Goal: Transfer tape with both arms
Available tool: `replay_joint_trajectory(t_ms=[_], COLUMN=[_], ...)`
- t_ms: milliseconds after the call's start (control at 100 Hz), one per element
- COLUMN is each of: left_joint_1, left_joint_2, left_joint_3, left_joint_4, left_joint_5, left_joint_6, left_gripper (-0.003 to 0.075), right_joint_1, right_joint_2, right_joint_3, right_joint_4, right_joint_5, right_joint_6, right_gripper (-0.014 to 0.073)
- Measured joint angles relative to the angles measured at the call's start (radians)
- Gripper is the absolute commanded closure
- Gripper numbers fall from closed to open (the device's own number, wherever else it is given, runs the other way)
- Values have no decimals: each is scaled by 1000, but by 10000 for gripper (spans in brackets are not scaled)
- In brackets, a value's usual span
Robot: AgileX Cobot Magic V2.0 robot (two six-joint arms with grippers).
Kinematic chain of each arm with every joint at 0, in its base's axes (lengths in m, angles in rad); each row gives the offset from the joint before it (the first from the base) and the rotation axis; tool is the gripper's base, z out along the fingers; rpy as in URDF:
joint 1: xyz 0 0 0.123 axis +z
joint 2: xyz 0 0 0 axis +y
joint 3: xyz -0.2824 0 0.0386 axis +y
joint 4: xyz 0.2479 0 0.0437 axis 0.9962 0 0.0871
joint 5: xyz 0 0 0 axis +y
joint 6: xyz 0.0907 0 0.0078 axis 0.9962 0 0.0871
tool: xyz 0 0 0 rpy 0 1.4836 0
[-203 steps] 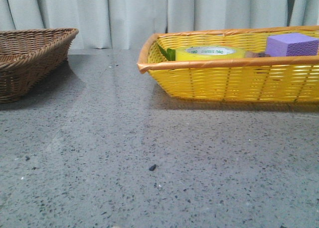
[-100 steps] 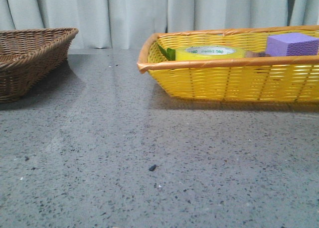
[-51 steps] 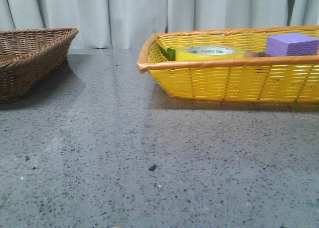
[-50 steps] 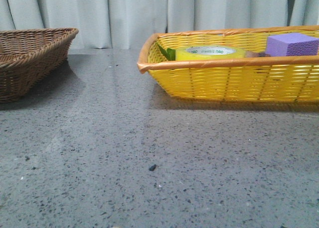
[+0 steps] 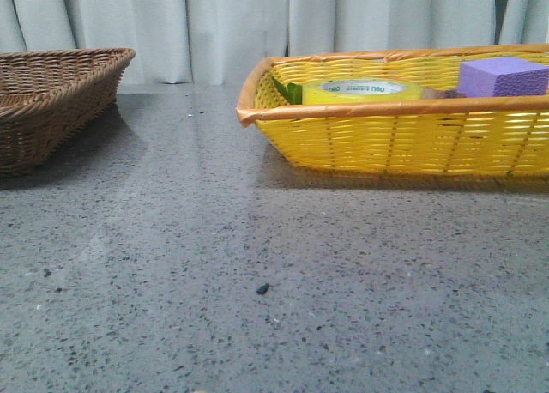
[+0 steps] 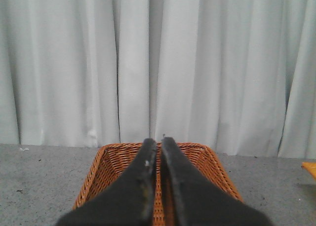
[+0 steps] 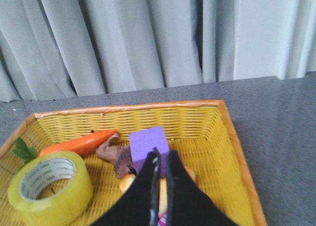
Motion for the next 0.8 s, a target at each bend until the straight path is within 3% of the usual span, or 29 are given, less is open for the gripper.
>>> replay_joint_trajectory(t_ms=[180,380,480,670,800], left_joint_1=[0,0,0,0,0], left_joint_2=[6,6,6,6,6], left_joint_3=[0,0,0,0,0], left_joint_4=[-2,-2,-2,-2,-2], left_joint_5=[-4,-5,-5,-5,-6], left_joint_6=[0,0,0,0,0], left_gripper=[741,741,741,741,741], right_joint_1=[67,190,258,390,452], right_joint_2=[125,323,433,627,753], right_joint_3=[-91,-268,-356,-498,-565], right_joint_4=[22,24,24,24,24], right_joint_5=[-12,96,160,284,368], right_joint_6=[0,-11,-17,-56,-65], right_gripper=[660,645,536,225,200])
